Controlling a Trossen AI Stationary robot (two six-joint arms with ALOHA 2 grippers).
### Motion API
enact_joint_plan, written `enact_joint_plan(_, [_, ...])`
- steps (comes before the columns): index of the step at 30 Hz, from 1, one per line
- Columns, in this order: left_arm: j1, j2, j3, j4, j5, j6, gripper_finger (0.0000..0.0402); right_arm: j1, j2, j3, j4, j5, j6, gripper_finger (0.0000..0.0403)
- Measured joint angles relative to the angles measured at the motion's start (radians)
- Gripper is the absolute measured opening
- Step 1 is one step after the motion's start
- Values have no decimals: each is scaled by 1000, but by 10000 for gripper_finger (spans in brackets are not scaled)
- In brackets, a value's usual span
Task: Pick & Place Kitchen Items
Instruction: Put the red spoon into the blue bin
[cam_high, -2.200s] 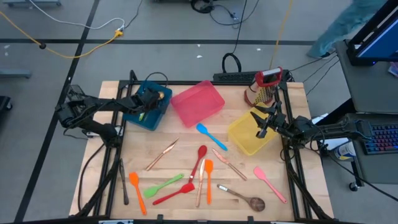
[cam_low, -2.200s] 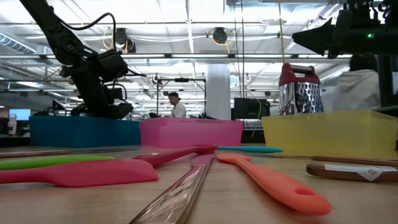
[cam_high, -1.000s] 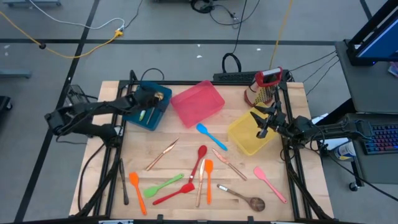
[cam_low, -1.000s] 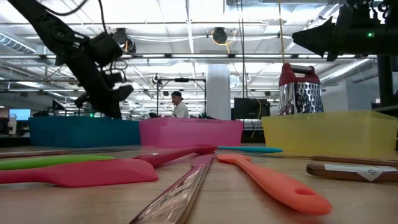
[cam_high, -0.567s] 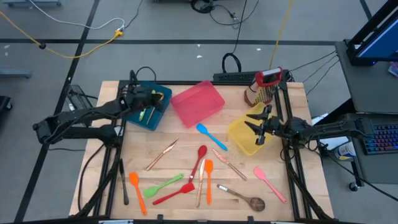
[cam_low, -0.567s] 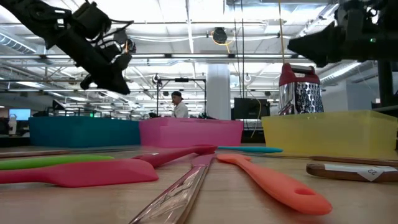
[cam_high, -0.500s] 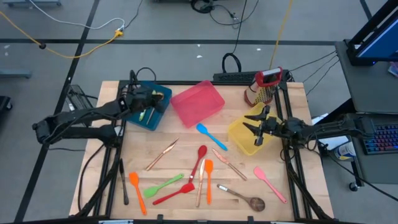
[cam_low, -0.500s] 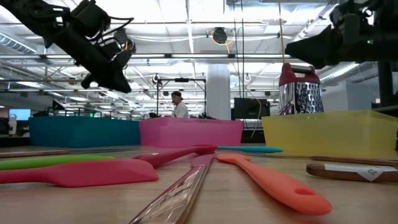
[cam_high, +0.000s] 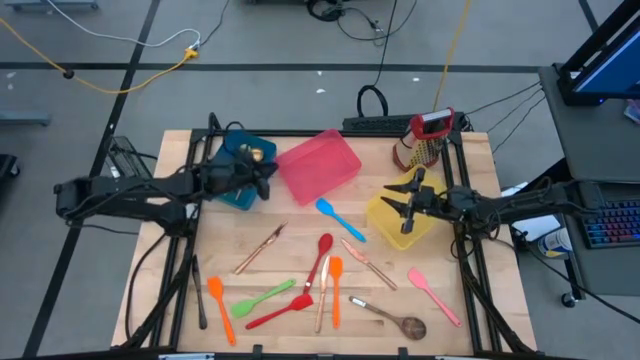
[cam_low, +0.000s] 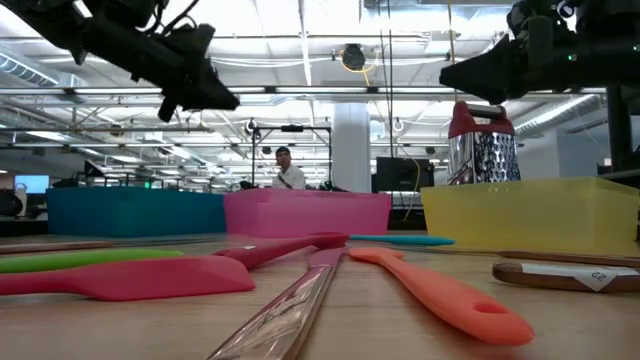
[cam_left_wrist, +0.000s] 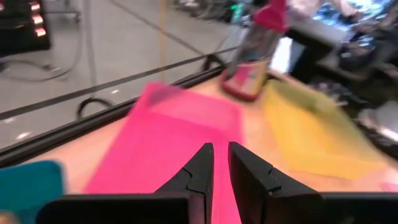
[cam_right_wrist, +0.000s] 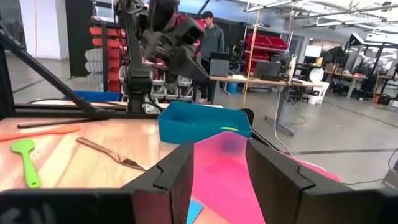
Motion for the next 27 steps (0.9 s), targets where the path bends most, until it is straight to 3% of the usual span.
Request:
enact_joint_plan(5, [-95,12,2,70,-8,-3,51,0,24,10,10,1,-2,141])
enact_joint_plan(11, [-195,73,2,97,-90,-29,51,0,27,11,54,2,-30,141])
enact_joint_plan(21, [-354,280,3,245,-176,-108,51,0,27,12,136,4,-168,141])
enact_joint_plan(27, [-453,419,98,254,-239,-124,51,-18,27,12,148,4,-246,141])
